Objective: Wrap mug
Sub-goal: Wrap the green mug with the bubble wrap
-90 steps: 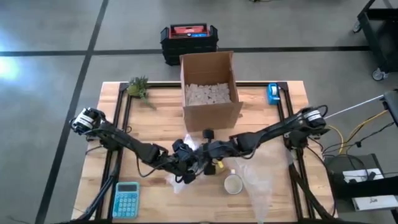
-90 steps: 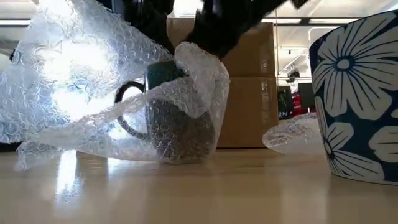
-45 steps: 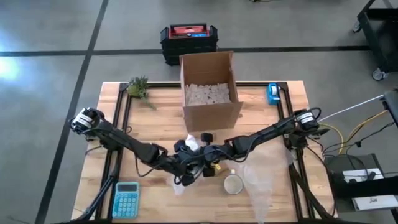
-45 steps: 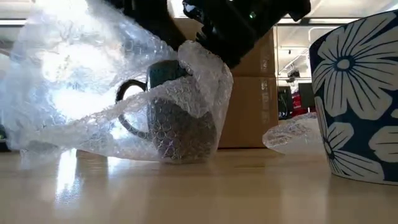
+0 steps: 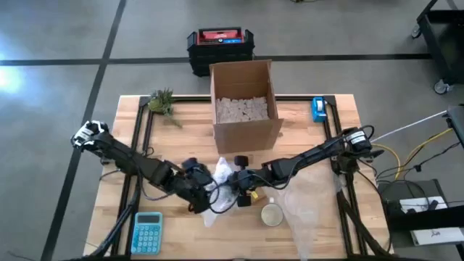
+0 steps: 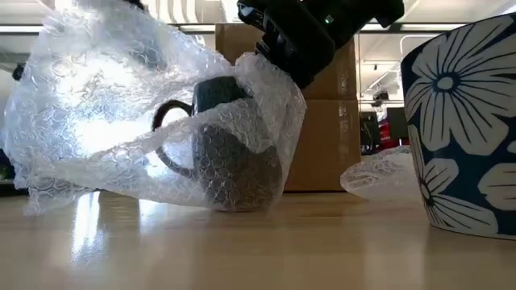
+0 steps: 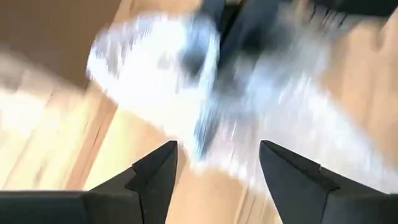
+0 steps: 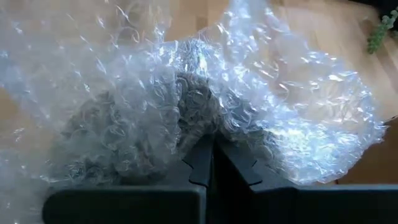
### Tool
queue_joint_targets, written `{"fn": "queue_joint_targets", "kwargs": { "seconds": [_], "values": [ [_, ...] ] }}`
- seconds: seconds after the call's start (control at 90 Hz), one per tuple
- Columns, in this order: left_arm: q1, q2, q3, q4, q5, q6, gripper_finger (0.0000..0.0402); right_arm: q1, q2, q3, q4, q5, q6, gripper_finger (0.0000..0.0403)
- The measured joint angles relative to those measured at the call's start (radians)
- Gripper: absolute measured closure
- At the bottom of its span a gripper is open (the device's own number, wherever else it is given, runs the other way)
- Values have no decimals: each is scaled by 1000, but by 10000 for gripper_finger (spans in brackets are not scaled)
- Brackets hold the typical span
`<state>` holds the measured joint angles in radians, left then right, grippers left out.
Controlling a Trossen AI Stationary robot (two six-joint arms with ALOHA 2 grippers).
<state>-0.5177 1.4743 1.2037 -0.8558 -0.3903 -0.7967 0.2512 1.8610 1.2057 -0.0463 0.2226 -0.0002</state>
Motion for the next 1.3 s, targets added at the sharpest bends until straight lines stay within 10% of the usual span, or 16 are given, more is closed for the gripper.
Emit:
{"fn": "queue_joint_targets", "kwargs": {
  "seconds": [0.456, 1.089, 1.3],
  "values": [
    [4, 46, -197, 681, 2, 222, 297, 0, 0, -1, 3, 0, 0, 400],
    [67, 178, -209, 734, -104, 264, 397, 6, -154, 66, -275, -31, 6, 400],
    [68, 175, -212, 745, -98, 264, 399, 11, -171, 81, -164, -248, 7, 400]
  ]
}}
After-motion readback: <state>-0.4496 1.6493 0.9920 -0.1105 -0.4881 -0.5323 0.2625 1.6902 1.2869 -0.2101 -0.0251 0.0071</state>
